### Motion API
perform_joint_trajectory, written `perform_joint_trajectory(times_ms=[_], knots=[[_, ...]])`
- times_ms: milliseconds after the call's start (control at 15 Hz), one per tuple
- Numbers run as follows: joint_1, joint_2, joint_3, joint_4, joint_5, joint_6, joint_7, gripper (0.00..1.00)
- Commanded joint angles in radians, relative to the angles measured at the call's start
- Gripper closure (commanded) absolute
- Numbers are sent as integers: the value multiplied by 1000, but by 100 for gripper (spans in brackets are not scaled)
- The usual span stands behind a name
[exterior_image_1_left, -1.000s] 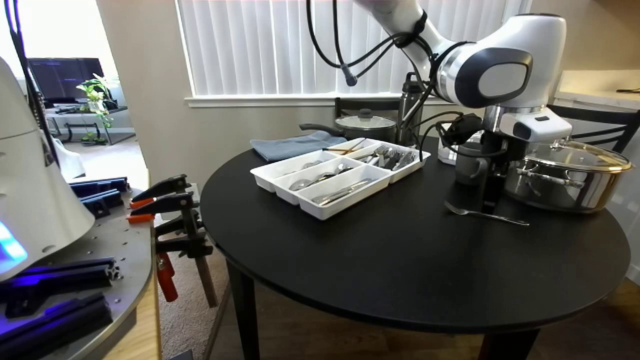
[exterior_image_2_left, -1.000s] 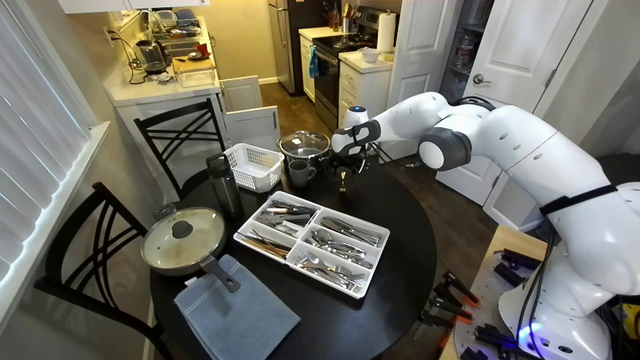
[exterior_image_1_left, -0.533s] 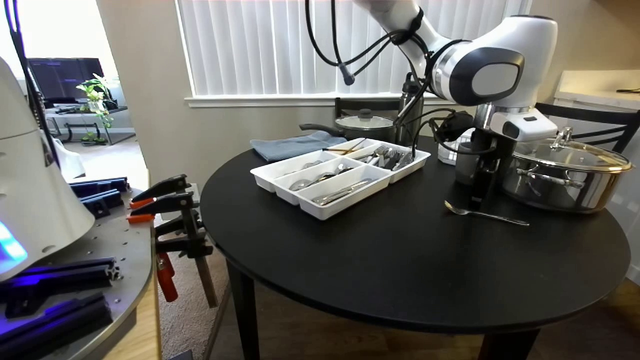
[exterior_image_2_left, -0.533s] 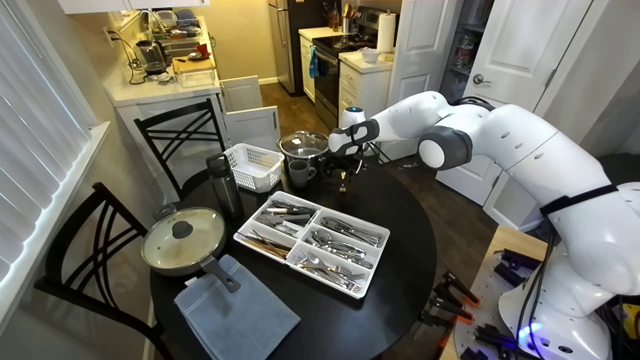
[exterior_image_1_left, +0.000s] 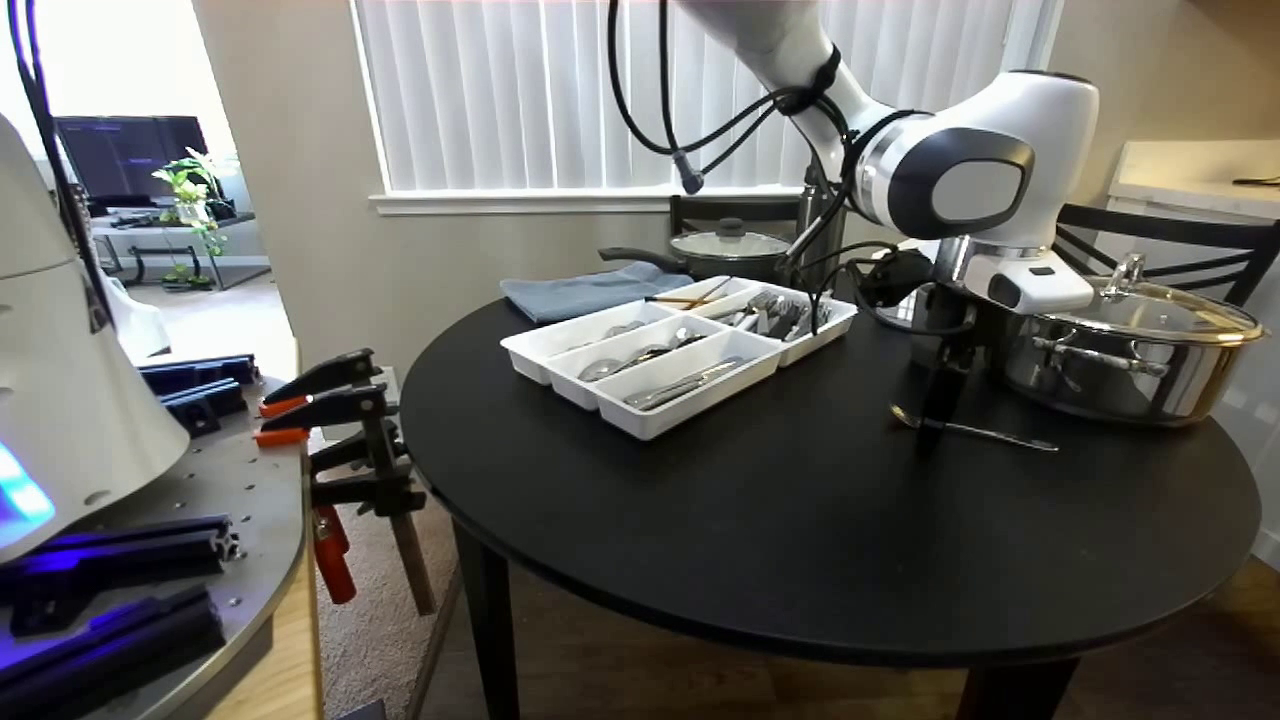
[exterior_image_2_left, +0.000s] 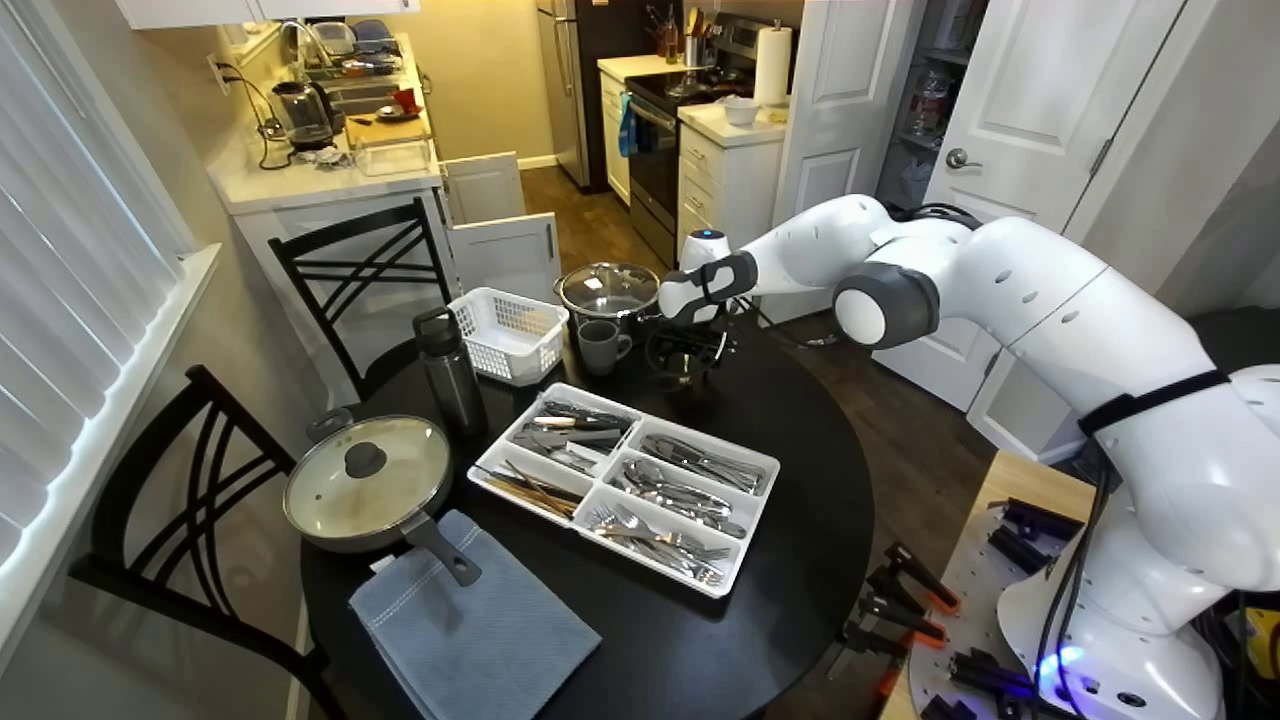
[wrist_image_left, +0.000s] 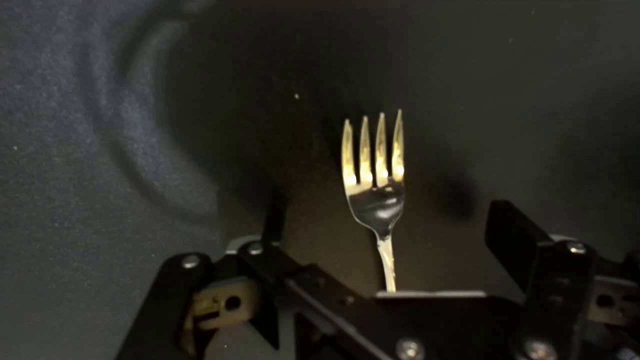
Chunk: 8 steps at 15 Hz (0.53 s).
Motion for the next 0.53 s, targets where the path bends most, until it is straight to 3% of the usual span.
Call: perform_joint_trajectory(times_ms=[0, 67, 200, 467], knots=[[3, -13, -12, -8, -14, -15, -8, 1], [8, -11, -21, -8, -18, -13, 0, 25], [31, -8, -60, -11, -45, -1, 28, 28], [58, -9, -112, -15, -78, 13, 36, 55]])
